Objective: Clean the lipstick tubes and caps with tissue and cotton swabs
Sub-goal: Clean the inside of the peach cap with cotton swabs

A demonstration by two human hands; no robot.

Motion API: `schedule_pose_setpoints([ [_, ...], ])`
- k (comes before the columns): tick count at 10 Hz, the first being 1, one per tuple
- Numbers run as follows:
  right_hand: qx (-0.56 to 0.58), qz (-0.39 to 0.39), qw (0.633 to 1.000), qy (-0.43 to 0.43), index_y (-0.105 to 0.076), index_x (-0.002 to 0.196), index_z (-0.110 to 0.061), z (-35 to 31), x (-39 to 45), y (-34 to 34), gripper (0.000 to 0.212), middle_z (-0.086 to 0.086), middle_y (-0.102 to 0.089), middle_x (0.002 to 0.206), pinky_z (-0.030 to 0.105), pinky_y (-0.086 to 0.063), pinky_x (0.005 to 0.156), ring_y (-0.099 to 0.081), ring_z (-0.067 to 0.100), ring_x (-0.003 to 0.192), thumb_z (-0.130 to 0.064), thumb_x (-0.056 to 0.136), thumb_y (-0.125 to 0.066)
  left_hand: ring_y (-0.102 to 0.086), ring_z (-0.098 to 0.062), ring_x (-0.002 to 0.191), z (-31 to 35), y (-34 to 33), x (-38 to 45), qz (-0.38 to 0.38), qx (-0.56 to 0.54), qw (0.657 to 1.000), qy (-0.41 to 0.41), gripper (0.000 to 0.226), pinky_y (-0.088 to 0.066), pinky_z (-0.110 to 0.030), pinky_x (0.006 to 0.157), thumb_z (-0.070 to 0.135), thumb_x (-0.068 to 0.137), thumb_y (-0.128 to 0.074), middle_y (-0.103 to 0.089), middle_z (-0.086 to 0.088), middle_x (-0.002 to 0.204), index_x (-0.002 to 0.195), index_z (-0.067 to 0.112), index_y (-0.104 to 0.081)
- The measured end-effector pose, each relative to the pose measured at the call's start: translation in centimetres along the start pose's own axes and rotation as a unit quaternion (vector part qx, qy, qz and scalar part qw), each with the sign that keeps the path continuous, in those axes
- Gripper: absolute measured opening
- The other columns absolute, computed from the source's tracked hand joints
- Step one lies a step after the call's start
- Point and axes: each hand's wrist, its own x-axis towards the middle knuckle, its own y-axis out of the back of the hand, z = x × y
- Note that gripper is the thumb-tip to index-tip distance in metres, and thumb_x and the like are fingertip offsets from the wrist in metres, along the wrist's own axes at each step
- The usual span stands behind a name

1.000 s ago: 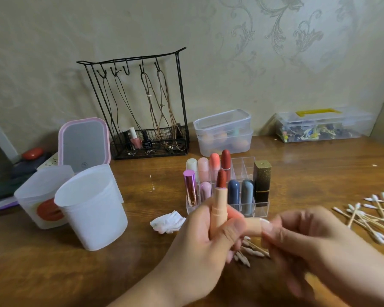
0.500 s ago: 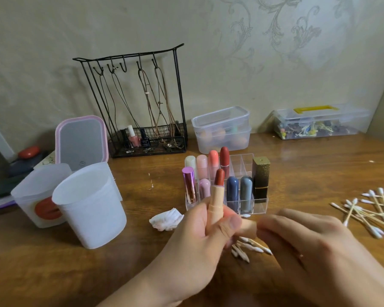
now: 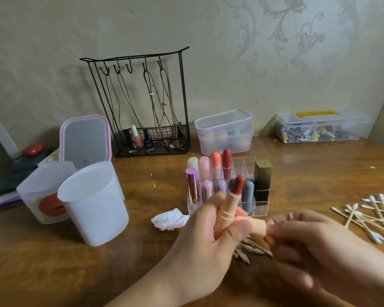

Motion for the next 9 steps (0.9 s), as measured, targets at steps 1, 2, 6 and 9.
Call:
schedule_pose_setpoints([
  [1,-0.471,0.126,0.793,0.365,-0.065,0.080,-0.029,0.9,-0.4,0.6,0.015,-0.007,-0.057,0.063,0.018,-0.041,0.044,-0.049,0.006,0.047,-0.043,0.084,-0.066,-0.045,-0.004,0.056,0.4,0.2,0.3,-0.009,-0.195,0.976,0.101,0.037,-0.039,-0.016,0.055,0.041,0.080,-0.058,-0.048,0.004,0.066,0.107,0.015,-0.057],
  [2,-0.557,0.129,0.669,0.474,-0.071,0.094,-0.028,1.6,-0.3,1.1,0.014,-0.016,-0.062,0.084,0.008,-0.043,0.059,-0.047,-0.004,0.062,-0.036,0.088,-0.061,-0.044,-0.004,0.052,0.6,0.6,0.4,-0.005,-0.266,0.950,0.163,0.041,-0.037,-0.015,0.050,0.037,0.078,-0.061,-0.049,0.005,0.059,0.109,0.011,-0.058],
  [6,-0.590,0.138,0.595,0.529,-0.076,0.093,-0.014,1.8,0.0,0.6,0.018,0.000,-0.067,0.082,0.026,-0.050,0.054,-0.059,0.018,0.062,-0.023,0.091,-0.060,-0.047,-0.003,0.052,0.4,0.9,0.2,-0.032,-0.271,0.944,0.184,0.031,-0.038,-0.014,0.047,0.033,0.077,-0.064,-0.056,0.009,0.061,0.099,0.011,-0.062],
  [9,-0.443,0.109,0.786,0.418,-0.073,0.068,-0.030,1.3,-0.7,-0.3,0.008,-0.016,-0.061,0.055,0.009,-0.039,0.045,-0.052,-0.002,0.045,-0.024,0.074,-0.074,-0.043,-0.005,0.051,0.4,0.8,0.1,-0.064,-0.259,0.950,0.163,0.032,-0.034,-0.015,0.046,0.029,0.079,-0.063,-0.047,0.001,0.063,0.101,0.008,-0.055],
])
